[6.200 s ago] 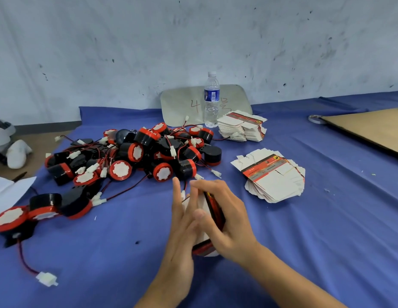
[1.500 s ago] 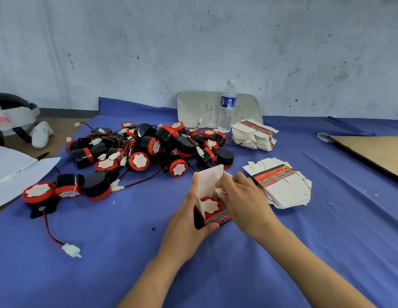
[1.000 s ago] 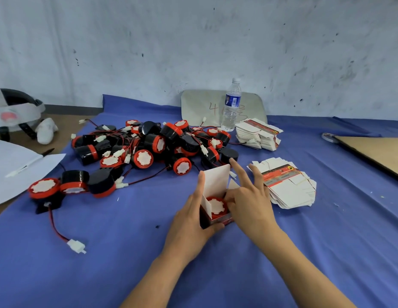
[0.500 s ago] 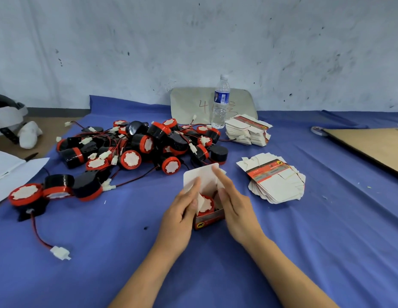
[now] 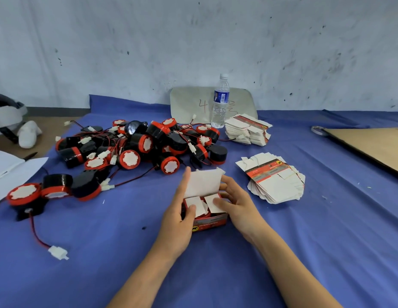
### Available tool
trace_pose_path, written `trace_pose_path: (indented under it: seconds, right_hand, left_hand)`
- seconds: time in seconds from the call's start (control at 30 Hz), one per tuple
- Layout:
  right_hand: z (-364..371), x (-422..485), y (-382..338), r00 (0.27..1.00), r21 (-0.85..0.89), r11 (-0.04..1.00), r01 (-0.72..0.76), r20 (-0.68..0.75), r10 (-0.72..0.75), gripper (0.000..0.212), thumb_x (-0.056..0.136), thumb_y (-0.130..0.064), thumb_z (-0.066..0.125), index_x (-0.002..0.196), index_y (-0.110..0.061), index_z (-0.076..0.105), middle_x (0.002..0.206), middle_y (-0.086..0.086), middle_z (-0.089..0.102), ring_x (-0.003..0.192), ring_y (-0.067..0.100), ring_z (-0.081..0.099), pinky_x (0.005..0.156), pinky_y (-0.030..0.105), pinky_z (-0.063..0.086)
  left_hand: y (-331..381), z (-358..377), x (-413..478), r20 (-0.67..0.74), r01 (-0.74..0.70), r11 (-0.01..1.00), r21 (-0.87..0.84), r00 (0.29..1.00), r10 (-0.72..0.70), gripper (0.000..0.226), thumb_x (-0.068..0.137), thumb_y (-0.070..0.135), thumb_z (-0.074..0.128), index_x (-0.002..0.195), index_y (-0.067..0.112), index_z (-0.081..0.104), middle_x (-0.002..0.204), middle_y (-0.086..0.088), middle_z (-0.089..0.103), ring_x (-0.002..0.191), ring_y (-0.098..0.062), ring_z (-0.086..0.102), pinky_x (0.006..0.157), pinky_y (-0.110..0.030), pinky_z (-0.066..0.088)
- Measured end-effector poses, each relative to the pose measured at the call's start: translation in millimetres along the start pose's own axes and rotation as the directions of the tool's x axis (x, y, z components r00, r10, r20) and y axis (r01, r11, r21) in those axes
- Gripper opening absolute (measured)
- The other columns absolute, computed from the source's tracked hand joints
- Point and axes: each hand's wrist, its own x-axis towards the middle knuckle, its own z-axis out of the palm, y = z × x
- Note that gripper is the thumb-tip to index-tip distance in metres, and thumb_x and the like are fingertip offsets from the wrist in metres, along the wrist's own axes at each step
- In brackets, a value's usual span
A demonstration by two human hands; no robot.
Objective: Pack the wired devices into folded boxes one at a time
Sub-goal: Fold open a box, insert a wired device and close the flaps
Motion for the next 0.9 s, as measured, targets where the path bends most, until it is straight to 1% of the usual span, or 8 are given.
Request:
trace_pose_path:
  seconds: [0.07, 0.17, 0.33, 0.5, 0.6, 0.67, 0.8, 0.9]
  right_hand:
    - [1, -4, -1, 0.998, -0.009, 0.999, 0.054, 0.014, -0.054, 0.038, 0.087, 0.003, 0.054, 0.111, -0.025, 0.062, 0.106, 0.000, 0.069, 0.097, 0.014, 0.063, 0.080, 0.030, 0.052]
    - [3, -8, -3, 0.997, -0.014, 0.998, 0.066, 0.040, -0.065, 0.015, 0.083, -0.030, 0.063, 0.097, -0.028, 0.067, 0.100, 0.005, 0.070, 0.094, 0.017, 0.063, 0.084, 0.036, 0.051]
    - [5, -8, -4, 0.994, 0.003, 0.994, 0.110, -0.028, -0.110, 0.012, 0.083, -0.036, 0.065, 0.084, -0.025, 0.070, 0.080, -0.003, 0.069, 0.077, 0.009, 0.062, 0.070, 0.022, 0.049]
    - [7, -8, -2, 0.996, 0.016, 0.996, 0.090, -0.020, -0.089, 0.027, 0.081, -0.051, 0.059, 0.078, -0.025, 0.068, 0.070, -0.009, 0.062, 0.066, 0.006, 0.055, 0.061, 0.016, 0.044]
    - [9, -6, 4, 0.995, -0.046, 0.995, 0.085, -0.055, -0.087, 0.016, 0.094, -0.030, 0.058, 0.087, -0.021, 0.069, 0.076, -0.007, 0.064, 0.071, 0.006, 0.056, 0.064, 0.019, 0.047]
    - [9, -5, 7, 0.996, -0.062, 0.996, 0.057, -0.069, -0.062, 0.017, 0.097, -0.014, 0.056, 0.092, -0.024, 0.069, 0.081, -0.009, 0.070, 0.073, 0.002, 0.061, 0.066, 0.016, 0.049]
    - [7, -4, 8, 0.995, -0.077, 0.996, 0.049, -0.081, -0.055, 0.030, 0.092, 0.004, 0.055, 0.096, -0.024, 0.066, 0.085, -0.009, 0.073, 0.077, 0.003, 0.064, 0.068, 0.017, 0.049]
    - [8, -6, 8, 0.994, -0.052, 0.998, 0.048, -0.092, -0.053, 0.036, 0.090, 0.006, 0.050, 0.096, -0.025, 0.069, 0.088, -0.003, 0.073, 0.082, 0.008, 0.065, 0.072, 0.022, 0.051]
  left_hand:
    - [-1, -1, -1, -0.018, -0.023, 1.000, -0.002, 1.000, 0.023, 0.094, 0.097, -0.004, 0.047, 0.129, 0.078, 0.014, 0.132, 0.030, 0.051, 0.115, -0.004, 0.057, 0.094, -0.028, 0.051]
    - [-3, -3, 0, -0.010, -0.039, 0.999, -0.002, 0.999, 0.039, 0.086, 0.096, -0.003, 0.051, 0.126, 0.075, 0.030, 0.124, 0.034, 0.056, 0.120, -0.002, 0.055, 0.098, -0.027, 0.047]
    - [-3, -3, -2, -0.012, -0.053, 0.998, 0.034, 0.999, 0.053, 0.080, 0.095, -0.003, 0.052, 0.118, 0.073, 0.041, 0.115, 0.027, 0.063, 0.107, 0.004, 0.060, 0.090, -0.009, 0.044]
    - [-4, 1, -2, -0.034, -0.053, 0.999, 0.006, 0.998, 0.053, 0.070, 0.094, -0.004, 0.053, 0.125, 0.059, 0.044, 0.114, 0.020, 0.065, 0.107, 0.002, 0.061, 0.090, -0.012, 0.046]
    - [-4, 7, -7, -0.213, -0.111, 0.985, 0.133, 0.967, 0.138, 0.057, 0.089, -0.003, 0.063, 0.117, 0.043, 0.044, 0.116, 0.020, 0.052, 0.110, 0.006, 0.052, 0.089, -0.008, 0.040]
    - [-6, 8, -8, -0.292, -0.151, 0.938, 0.311, 0.924, 0.246, 0.044, 0.085, -0.003, 0.068, 0.100, 0.031, 0.046, 0.103, 0.016, 0.047, 0.100, -0.003, 0.051, 0.084, -0.015, 0.041]
    - [-3, 13, -16, -0.099, -0.263, 0.832, 0.488, 0.931, 0.352, 0.011, 0.090, 0.008, 0.061, 0.093, 0.019, 0.061, 0.092, 0.011, 0.051, 0.089, -0.012, 0.048, 0.076, -0.031, 0.045]
    - [1, 19, -21, 0.047, -0.312, 0.783, 0.538, 0.938, 0.342, 0.020, 0.087, 0.037, 0.057, 0.098, 0.026, 0.068, 0.099, 0.009, 0.055, 0.098, -0.013, 0.047, 0.082, -0.034, 0.045]
